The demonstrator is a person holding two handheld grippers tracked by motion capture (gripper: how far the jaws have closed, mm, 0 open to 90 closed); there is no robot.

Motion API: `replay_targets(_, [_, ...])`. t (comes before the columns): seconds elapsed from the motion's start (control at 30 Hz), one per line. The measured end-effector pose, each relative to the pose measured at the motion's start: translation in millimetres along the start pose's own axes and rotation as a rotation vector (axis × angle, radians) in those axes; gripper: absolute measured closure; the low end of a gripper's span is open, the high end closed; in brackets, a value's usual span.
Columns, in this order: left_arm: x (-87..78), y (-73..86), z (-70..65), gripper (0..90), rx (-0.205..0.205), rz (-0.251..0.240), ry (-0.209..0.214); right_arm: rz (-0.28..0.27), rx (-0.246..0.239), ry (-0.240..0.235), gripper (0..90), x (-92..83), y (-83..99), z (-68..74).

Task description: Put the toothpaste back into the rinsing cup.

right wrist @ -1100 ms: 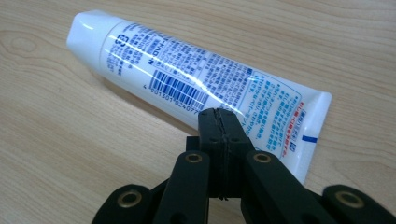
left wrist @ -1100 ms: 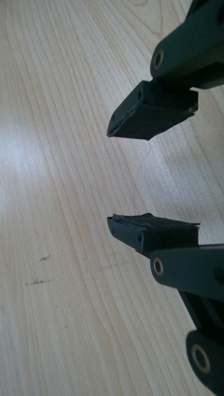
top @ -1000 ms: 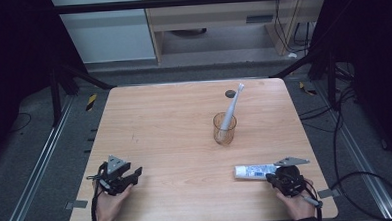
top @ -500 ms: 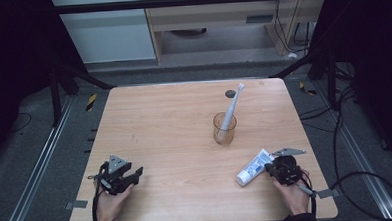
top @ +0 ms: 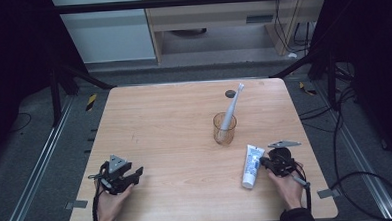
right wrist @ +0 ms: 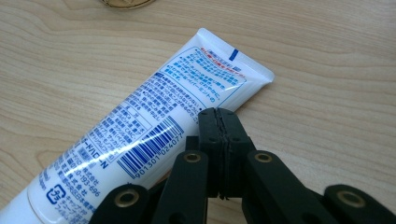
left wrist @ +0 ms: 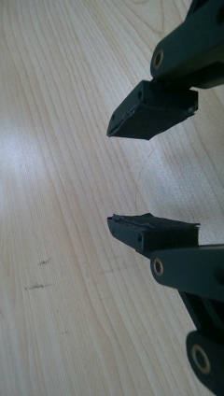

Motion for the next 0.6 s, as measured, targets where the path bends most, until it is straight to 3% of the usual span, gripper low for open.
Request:
replay_targets(0.27, [0.0, -0.1, -0.3, 48.5, 0.001, 0.0, -0.001, -0.004, -0.026, -0.021, 89.0, 7.0, -7.1, 5.6])
replay_targets(0.6, [0.2, -0.1, -0.2, 48.6, 0.0, 0.0, 0.0, -0.011, -0.124, -0.041, 88.6, 12.3, -13.8, 20.7])
Point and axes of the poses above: each handheld gripper's, and its own axes: x roughly forward along the jaws, y roughly out of its underside, z roughly to its left, the point moved 3 cm from there along x, roughly forward along the jaws, and after that the axes turned 6 degrees about z, right-handed, at the moved point
